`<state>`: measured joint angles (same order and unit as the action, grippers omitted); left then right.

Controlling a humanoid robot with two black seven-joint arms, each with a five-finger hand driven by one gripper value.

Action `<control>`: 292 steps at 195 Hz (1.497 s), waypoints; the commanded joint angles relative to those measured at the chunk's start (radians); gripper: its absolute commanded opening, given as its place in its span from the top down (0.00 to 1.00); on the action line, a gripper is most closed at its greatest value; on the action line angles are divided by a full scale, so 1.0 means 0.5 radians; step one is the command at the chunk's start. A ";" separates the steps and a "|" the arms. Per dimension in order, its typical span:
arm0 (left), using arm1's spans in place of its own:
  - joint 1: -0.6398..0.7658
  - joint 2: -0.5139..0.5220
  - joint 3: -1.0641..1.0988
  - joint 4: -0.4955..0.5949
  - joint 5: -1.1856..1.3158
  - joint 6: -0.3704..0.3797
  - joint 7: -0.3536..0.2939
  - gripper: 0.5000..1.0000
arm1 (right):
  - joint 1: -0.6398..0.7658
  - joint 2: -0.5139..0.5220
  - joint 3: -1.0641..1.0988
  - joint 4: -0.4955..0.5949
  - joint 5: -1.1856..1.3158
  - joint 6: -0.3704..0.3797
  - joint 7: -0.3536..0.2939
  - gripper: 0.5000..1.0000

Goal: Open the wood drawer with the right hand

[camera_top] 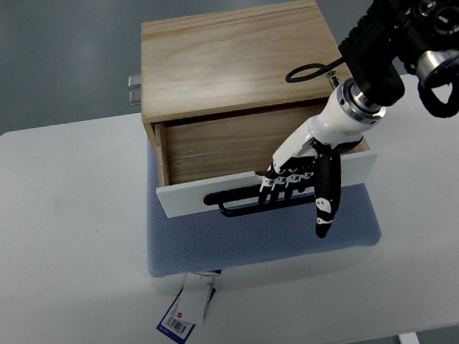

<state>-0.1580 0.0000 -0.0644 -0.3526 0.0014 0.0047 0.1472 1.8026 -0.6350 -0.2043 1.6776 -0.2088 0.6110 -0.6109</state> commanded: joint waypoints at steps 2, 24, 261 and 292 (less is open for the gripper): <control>0.000 0.000 0.000 -0.001 0.000 0.000 0.000 0.00 | 0.003 -0.025 0.019 0.029 0.000 0.000 0.000 0.12; 0.000 0.000 0.000 -0.001 0.003 0.000 0.000 0.00 | 0.070 -0.034 0.074 0.035 0.049 0.000 0.000 0.12; 0.000 0.000 0.012 -0.019 0.016 0.000 0.000 0.00 | -1.651 0.485 2.906 -2.189 0.068 -0.375 1.099 0.11; 0.000 0.000 0.012 -0.016 0.016 0.000 0.000 0.00 | -1.823 0.754 3.225 -2.192 0.068 -0.486 1.117 0.11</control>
<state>-0.1580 0.0000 -0.0591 -0.3610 0.0094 0.0043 0.1471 0.9416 -0.3378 1.3155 0.5823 -0.1746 0.3943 -0.0577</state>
